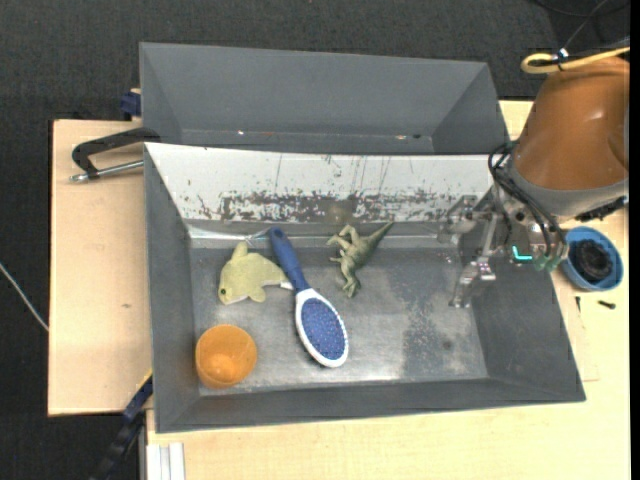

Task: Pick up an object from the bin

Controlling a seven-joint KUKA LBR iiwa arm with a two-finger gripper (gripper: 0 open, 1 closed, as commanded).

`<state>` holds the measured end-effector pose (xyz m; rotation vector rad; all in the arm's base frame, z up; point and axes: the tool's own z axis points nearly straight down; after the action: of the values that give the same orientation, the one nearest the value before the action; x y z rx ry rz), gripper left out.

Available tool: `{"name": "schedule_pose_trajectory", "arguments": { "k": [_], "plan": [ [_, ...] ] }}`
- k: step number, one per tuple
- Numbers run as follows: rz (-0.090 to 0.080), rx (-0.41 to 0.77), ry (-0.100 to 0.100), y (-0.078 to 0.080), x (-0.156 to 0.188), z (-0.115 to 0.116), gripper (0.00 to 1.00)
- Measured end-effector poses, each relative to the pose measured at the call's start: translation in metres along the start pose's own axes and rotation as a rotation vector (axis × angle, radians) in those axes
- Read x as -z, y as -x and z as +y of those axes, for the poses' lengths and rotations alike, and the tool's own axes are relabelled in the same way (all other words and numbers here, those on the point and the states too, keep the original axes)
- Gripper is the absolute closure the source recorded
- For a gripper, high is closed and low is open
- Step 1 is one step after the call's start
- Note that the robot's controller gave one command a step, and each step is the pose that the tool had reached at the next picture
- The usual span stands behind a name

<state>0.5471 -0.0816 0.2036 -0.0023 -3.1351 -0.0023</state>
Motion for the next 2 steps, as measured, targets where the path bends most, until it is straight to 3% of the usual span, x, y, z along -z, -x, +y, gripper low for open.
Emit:
{"name": "schedule_pose_trajectory", "arguments": {
  "k": [1, 2],
  "plan": [
    [-0.014, -0.249, 0.001, 0.053, -0.006, 0.02, 0.0],
    [-0.001, -0.064, -0.002, 0.041, -0.121, 0.062, 0.0]
  ]
}}
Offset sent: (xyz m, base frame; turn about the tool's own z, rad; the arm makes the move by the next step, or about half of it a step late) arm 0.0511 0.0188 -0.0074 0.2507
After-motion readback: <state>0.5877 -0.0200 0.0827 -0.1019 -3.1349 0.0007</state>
